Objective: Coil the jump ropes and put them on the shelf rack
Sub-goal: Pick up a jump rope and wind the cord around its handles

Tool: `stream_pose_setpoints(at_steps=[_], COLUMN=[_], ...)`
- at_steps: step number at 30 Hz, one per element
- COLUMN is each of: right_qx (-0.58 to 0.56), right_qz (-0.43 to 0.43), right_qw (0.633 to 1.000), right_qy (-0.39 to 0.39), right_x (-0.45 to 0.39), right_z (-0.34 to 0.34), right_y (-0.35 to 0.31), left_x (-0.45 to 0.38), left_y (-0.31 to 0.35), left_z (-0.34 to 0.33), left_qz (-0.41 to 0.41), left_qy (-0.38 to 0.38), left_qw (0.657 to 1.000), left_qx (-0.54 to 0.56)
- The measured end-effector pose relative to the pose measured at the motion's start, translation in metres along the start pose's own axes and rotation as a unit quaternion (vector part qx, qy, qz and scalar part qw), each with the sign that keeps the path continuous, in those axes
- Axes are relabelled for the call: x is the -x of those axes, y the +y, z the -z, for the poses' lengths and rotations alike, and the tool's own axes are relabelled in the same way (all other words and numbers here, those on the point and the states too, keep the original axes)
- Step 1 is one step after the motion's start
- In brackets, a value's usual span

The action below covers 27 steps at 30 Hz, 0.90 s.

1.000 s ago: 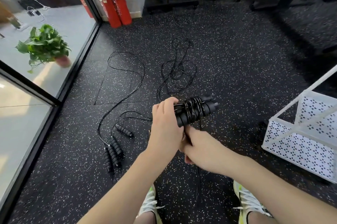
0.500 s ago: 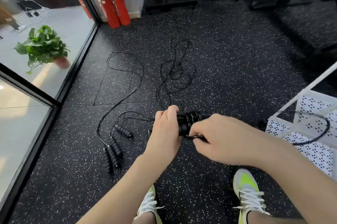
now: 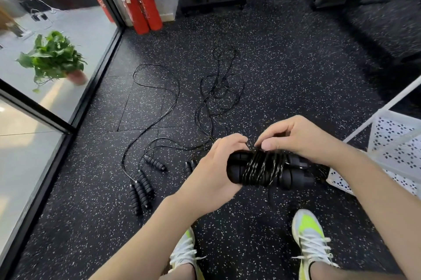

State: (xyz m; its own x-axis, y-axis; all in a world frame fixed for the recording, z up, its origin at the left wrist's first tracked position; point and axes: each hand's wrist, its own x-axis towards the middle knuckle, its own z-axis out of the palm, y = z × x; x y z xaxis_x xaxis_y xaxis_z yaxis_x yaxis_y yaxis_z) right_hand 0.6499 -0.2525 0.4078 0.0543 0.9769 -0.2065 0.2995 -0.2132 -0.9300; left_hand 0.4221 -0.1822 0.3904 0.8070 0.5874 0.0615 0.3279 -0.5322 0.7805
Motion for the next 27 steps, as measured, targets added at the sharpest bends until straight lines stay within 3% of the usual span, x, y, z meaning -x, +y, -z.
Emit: stream_pose_setpoints(at_steps=[2, 7, 10, 15, 19, 21, 23, 27], right_qx=[-0.099, -0.218, -0.265, -0.156, -0.131, -0.057, 0.079, 0.283], right_qz=[-0.013, -0.088, -0.048, -0.055, -0.111, -0.122, -0.122, -0.089], right_qw=[0.995, 0.972, 0.963, 0.984, 0.976, 0.982, 0.984, 0.953], right_qy=[-0.025, -0.027, -0.015, 0.070, 0.131, 0.134, 0.104, -0.053], right_x=[-0.004, -0.018, -0.010, -0.015, -0.019, -0.018, -0.014, -0.001], right_z=[-0.004, -0.025, -0.047, -0.088, -0.091, -0.090, -0.090, -0.102], right_y=[0.012, 0.059, 0.066, 0.032, 0.033, 0.026, 0.023, 0.017], left_x=[0.002, 0.005, 0.004, -0.004, -0.006, -0.006, -0.007, -0.016], left_y=[0.002, 0.004, 0.005, 0.005, 0.005, 0.004, 0.001, -0.009], left_z=[0.001, -0.002, -0.003, -0.005, -0.005, -0.004, -0.004, -0.005], left_qz=[0.006, 0.033, 0.061, 0.111, 0.122, 0.129, 0.140, 0.161], left_qy=[0.014, 0.054, 0.108, 0.142, 0.155, 0.160, 0.157, 0.174], left_qw=[1.000, 0.996, 0.988, 0.973, 0.971, 0.971, 0.972, 0.969], left_qx=[0.015, 0.063, 0.089, 0.147, 0.135, 0.121, 0.107, 0.074])
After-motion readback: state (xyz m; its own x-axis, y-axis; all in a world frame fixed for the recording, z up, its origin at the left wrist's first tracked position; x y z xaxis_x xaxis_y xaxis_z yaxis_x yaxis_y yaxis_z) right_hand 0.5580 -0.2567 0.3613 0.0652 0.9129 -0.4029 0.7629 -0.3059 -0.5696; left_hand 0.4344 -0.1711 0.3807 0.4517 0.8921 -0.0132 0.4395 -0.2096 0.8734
